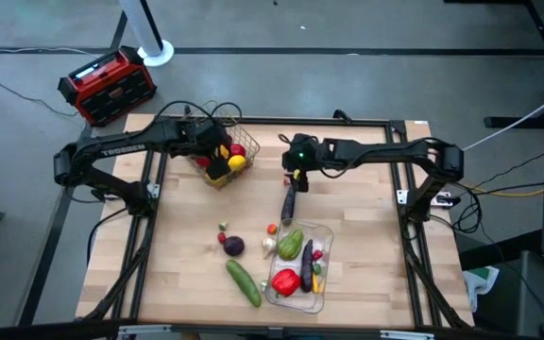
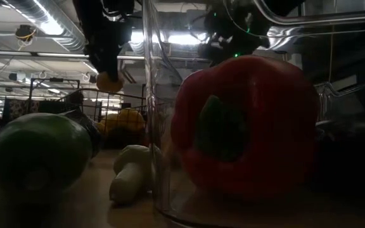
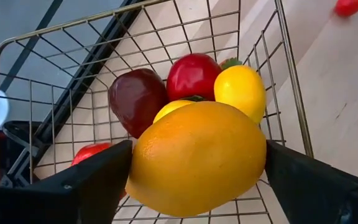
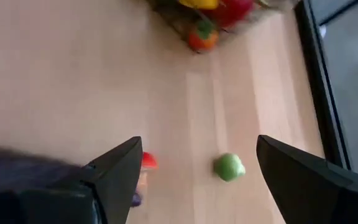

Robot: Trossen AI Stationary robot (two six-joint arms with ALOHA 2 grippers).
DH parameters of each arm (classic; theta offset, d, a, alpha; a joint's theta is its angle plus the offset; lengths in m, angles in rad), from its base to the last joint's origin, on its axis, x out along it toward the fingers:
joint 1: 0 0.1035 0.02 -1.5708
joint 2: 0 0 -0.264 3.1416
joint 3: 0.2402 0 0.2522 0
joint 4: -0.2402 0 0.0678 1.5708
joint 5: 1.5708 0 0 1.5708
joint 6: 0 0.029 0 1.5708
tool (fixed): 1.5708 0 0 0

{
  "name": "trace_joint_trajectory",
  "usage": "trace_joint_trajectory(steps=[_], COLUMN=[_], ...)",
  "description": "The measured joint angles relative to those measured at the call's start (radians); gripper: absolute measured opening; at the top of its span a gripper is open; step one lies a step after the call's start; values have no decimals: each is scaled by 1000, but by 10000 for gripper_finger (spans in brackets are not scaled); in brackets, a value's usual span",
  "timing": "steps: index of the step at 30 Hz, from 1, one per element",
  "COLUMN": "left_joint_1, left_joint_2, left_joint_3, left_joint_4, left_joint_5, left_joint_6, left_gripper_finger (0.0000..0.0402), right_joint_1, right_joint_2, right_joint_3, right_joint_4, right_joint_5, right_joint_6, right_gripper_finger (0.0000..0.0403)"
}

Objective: Sort produce into baskets
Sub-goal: Put the yellow lemon into the wire basket, then put the green mushroom into the transparent bin

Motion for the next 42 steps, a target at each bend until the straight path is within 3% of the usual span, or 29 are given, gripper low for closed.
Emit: trace_joint_trajectory(steps=[6,13,36,42], left_joint_1=[3,3,2,2], left_joint_2=[0,0,0,0], left_joint_3=[0,0,0,0], left_joint_4=[0,4,8,8], left_joint_5=[0,1,2,2], left_joint_6=[-9,-17,-80,-80], left_gripper_finger=[386,390,390,390], right_joint_1=[-90,-155,-152,-152], right_joint_2=[50,82,262,292], right_joint_3=[0,0,0,0], right_joint_4=[72,144,165,168], right_joint_5=[-18,-44,43,42], right_joint_6=[147,303,394,397], right_gripper_finger=[312,312,312,278])
